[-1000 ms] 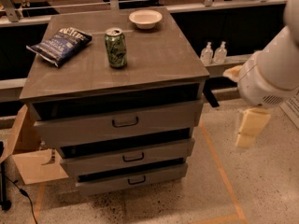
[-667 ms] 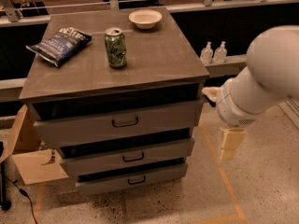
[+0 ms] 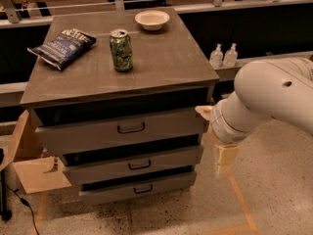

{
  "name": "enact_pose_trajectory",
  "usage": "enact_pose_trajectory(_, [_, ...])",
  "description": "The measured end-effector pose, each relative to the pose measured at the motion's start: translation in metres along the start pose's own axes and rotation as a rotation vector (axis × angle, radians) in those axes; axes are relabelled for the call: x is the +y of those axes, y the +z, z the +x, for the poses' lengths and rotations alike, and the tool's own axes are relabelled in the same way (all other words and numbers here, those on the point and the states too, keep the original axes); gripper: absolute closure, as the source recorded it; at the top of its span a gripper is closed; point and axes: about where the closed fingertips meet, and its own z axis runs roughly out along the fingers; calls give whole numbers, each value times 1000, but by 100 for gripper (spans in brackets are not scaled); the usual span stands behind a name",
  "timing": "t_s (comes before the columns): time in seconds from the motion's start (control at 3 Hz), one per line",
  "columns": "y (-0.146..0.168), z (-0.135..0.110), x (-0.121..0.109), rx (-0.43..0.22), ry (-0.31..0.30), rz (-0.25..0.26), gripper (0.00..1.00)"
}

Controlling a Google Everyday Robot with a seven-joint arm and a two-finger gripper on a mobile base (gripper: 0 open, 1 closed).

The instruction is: Open bottom drawer

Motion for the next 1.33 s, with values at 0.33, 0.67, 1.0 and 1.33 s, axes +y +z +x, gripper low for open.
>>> enact_pose_trajectory(0.33, [8, 2, 4, 36, 9, -16, 0])
enact_pose_trajectory(0.67, [78, 15, 45, 60, 45, -47, 0])
enact_pose_trajectory(1.0, [137, 14, 63, 8, 42, -35, 0])
enact_pose_trajectory(1.33, [198, 6, 77, -52, 28, -22, 0])
